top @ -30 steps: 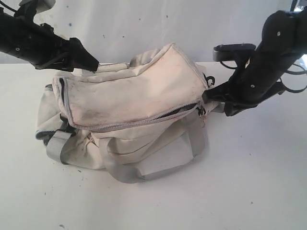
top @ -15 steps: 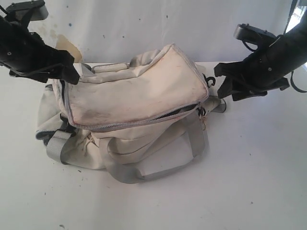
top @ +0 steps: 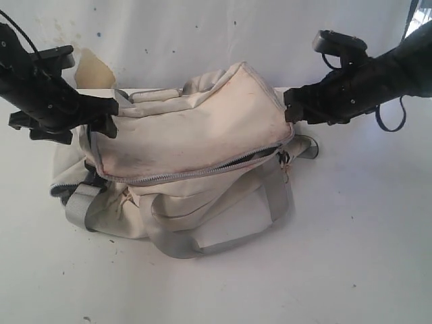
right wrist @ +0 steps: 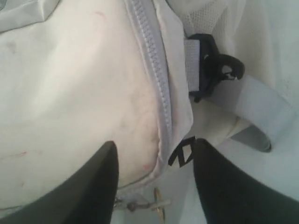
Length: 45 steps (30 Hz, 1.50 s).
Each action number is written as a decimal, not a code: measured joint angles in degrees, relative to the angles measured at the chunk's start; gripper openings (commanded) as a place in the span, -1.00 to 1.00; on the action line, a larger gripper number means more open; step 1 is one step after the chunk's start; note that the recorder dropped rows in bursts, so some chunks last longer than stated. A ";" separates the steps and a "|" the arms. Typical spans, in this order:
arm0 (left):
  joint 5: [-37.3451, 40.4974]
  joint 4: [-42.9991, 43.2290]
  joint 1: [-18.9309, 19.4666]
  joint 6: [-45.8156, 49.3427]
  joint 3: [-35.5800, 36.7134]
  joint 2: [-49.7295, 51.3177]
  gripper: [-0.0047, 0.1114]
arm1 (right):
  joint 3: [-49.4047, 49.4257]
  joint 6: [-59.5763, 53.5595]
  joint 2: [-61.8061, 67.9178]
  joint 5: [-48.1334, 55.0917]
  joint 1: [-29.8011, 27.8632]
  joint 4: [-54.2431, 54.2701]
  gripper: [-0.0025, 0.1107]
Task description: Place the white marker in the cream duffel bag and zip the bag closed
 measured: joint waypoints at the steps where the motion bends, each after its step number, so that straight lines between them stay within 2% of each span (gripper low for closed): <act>1: -0.46 0.00 0.00 0.00 0.00 0.26 0.72 | 0.00 -2.16 0.74 -0.79 0.12 1.57 -0.02; 6: -1.43 -1.96 0.00 -0.04 0.00 2.71 0.71 | 0.00 -24.36 5.09 -4.99 0.12 22.29 -0.02; 8: -1.53 -3.07 0.00 -0.04 0.00 3.83 0.63 | 0.00 -32.96 6.94 -5.29 0.12 30.08 -0.07; 12: -1.80 -3.91 0.00 -0.04 0.00 4.88 0.17 | 0.00 -41.57 9.50 -4.55 0.12 39.62 -0.31; 17: -2.77 -4.10 0.00 -0.04 0.00 5.36 -0.53 | 0.00 -42.63 9.97 -4.55 0.12 40.75 -0.66; 19: -3.01 -4.10 0.00 -0.04 0.00 5.57 -0.86 | 0.00 -42.34 9.97 -4.55 0.12 40.75 -0.92; 20: -3.12 -4.10 0.00 -0.04 0.00 5.57 -0.91 | 0.00 -41.71 9.97 -4.42 0.12 40.62 -0.95; 25: -3.28 -4.54 0.00 2.02 -0.12 5.57 -0.91 | 0.00 -36.42 9.97 -3.91 0.12 37.79 -0.96; 28: -1.78 -4.67 0.11 2.57 -1.46 5.57 -0.91 | 0.00 -30.99 8.78 -4.66 0.12 31.46 -0.96; 38: 5.16 -8.53 1.25 2.96 -11.89 6.26 -0.91 | 0.00 7.35 -0.05 -2.45 0.49 -5.07 -0.96; 45: 9.68 -12.88 1.25 6.41 -18.36 10.27 -0.91 | 0.00 26.46 -4.60 4.96 0.61 -20.87 -0.96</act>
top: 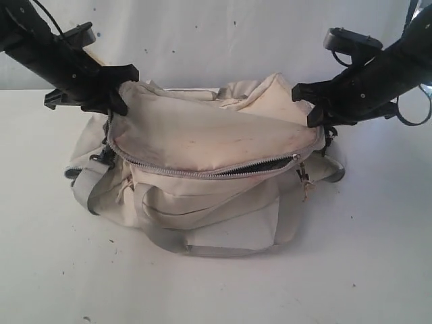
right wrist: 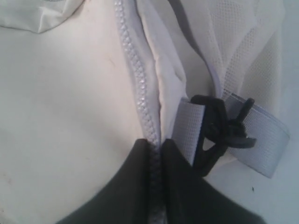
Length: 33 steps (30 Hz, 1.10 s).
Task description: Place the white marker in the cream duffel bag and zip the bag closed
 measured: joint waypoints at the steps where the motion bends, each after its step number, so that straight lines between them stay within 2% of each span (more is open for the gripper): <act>1: 0.33 -0.81 0.00 1.06 -0.50 0.61 -0.91 | 0.00 1.20 -0.40 1.06 0.00 -1.10 -0.96; 6: 1.11 -7.22 0.10 9.42 -2.45 4.16 -0.87 | 0.15 3.90 -1.42 6.86 0.00 -5.86 -0.96; 10: 1.98 -9.66 0.21 11.77 -2.54 5.32 -0.63 | 2.71 4.22 -1.18 5.80 0.00 -7.00 -0.96; 13: 2.75 -9.96 0.29 13.39 -2.71 5.36 -0.29 | 3.36 4.22 -0.14 4.67 0.00 -7.66 -0.96; 17: 2.80 -9.69 0.64 13.99 -2.71 5.36 0.29 | 3.84 4.22 0.28 4.42 -0.11 -8.28 -0.96; 20: 2.90 -9.42 0.78 15.00 -2.71 5.36 0.50 | 3.81 4.22 0.28 4.42 -0.22 -8.74 -0.96; 27: 4.57 -7.57 0.95 17.89 -2.71 0.08 0.43 | 3.81 4.22 0.28 4.42 -0.34 -8.72 -0.96; 33: 9.69 -10.06 0.98 18.79 -2.81 -5.97 0.05 | 3.81 4.22 0.33 3.68 -0.34 -5.34 -0.96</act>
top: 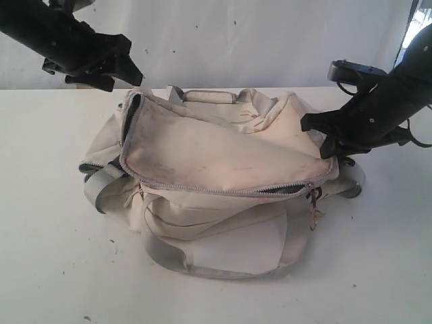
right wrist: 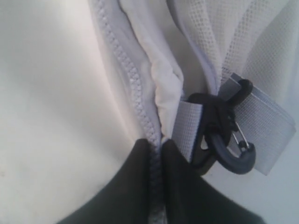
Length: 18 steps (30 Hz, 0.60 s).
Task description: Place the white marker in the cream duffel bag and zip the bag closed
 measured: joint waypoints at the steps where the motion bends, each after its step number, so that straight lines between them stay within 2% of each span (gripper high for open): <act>1: 1.10 -0.78 0.00 0.11 0.00 -0.55 0.01 | 0.00 0.00 0.00 -0.31 0.00 0.57 -0.96; 5: 7.60 -5.55 0.00 1.45 0.00 -2.08 -0.11 | 0.05 0.00 0.00 -1.69 0.00 2.89 -0.96; 9: 12.39 -8.36 -2.11 3.04 0.69 -2.76 -0.12 | 0.05 0.00 0.00 -3.77 0.00 4.84 -0.96; 18: 8.09 -15.17 -12.55 8.22 6.76 -4.27 -0.12 | 0.05 0.00 0.22 -9.33 0.00 14.40 -0.96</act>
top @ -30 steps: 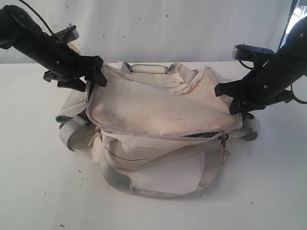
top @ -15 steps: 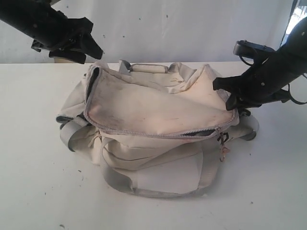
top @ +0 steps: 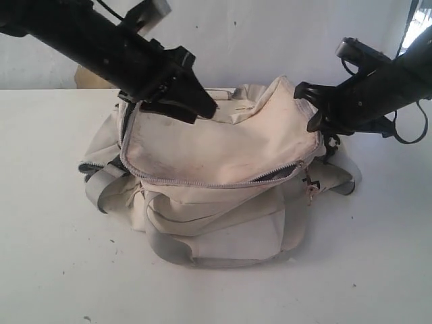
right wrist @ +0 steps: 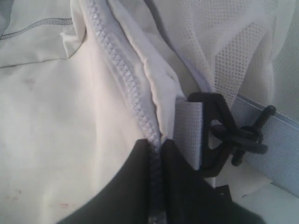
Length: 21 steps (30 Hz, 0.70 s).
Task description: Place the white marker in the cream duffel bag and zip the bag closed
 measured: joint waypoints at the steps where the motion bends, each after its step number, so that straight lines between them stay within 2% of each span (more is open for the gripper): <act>1: -0.61 -0.48 -1.27 0.29 0.11 -0.10 -0.12 | 0.00 0.00 0.00 0.00 0.00 0.28 -0.96; 6: -5.03 -0.70 -8.27 1.11 0.72 -0.22 -0.12 | 0.00 -0.23 0.00 1.05 0.00 1.01 -0.96; 10: -13.17 -0.59 -13.79 1.24 4.38 -0.22 -0.12 | 0.00 -4.12 0.00 1.40 0.00 1.01 -0.96; 16: -28.53 -0.37 -18.92 2.25 10.71 -0.22 -0.12 | 0.00 -9.88 0.00 1.51 0.00 0.29 -0.96; 21: -37.42 -0.85 -21.63 2.56 14.83 -0.22 -0.12 | 0.00 -12.00 0.00 1.40 0.00 0.25 -0.96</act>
